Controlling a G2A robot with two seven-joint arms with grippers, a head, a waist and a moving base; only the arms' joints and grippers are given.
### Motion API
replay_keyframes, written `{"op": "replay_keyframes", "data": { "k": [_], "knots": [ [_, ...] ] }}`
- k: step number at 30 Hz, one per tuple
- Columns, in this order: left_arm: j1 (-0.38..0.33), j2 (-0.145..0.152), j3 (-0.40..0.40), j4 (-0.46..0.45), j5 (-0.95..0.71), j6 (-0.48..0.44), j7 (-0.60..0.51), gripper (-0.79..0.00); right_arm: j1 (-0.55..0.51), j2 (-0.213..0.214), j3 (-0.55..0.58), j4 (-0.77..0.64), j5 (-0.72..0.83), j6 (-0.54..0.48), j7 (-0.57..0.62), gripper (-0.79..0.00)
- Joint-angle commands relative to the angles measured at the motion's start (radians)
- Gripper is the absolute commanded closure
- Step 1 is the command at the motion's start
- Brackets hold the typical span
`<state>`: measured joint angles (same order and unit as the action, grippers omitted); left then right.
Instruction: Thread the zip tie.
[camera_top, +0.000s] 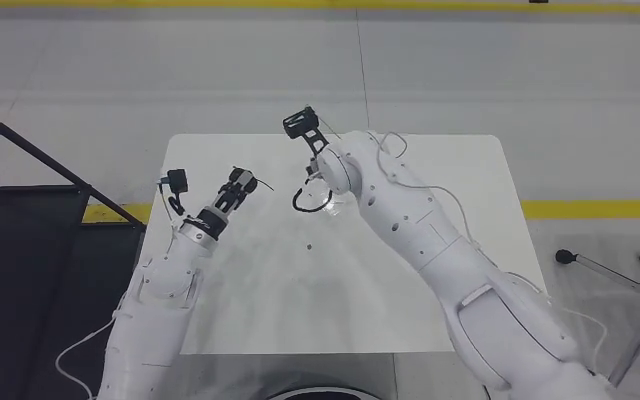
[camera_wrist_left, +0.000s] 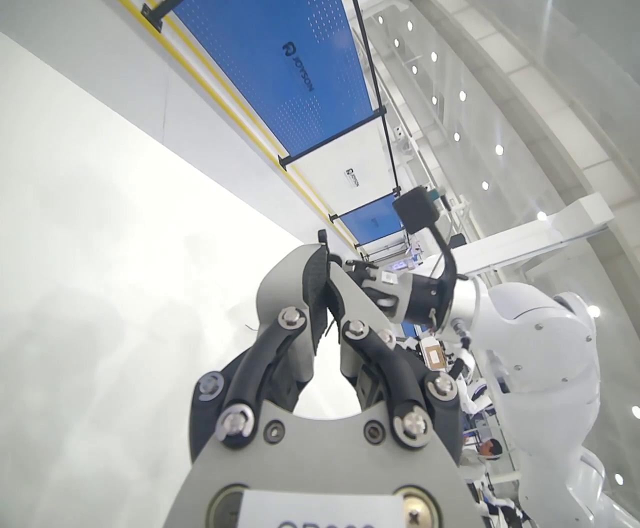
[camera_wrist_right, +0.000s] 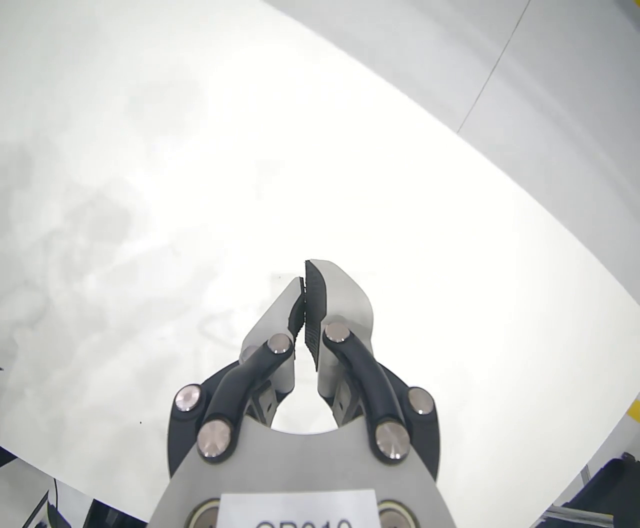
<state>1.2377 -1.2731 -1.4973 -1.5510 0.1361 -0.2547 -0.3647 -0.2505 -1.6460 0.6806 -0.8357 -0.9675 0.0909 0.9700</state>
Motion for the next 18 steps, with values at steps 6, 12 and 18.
{"op": "replay_keyframes", "data": {
  "k": [6, 12, 18],
  "knots": [
    [-0.092, 0.004, 0.043, 0.054, -0.004, -0.040, -0.124, 0.000, -0.175, 0.126, 0.248, -0.347, -0.079, -0.217, 0.004, 0.000],
    [-0.196, 0.009, 0.092, 0.141, -0.031, -0.087, -0.308, 0.000, -0.430, 0.211, 0.497, -0.712, -0.053, -0.470, 0.014, 0.000],
    [-0.306, 0.007, 0.165, 0.226, -0.083, -0.146, -0.483, 0.000, -0.599, 0.254, 0.663, -0.905, 0.064, -0.654, 0.001, 0.000]
  ]
}}
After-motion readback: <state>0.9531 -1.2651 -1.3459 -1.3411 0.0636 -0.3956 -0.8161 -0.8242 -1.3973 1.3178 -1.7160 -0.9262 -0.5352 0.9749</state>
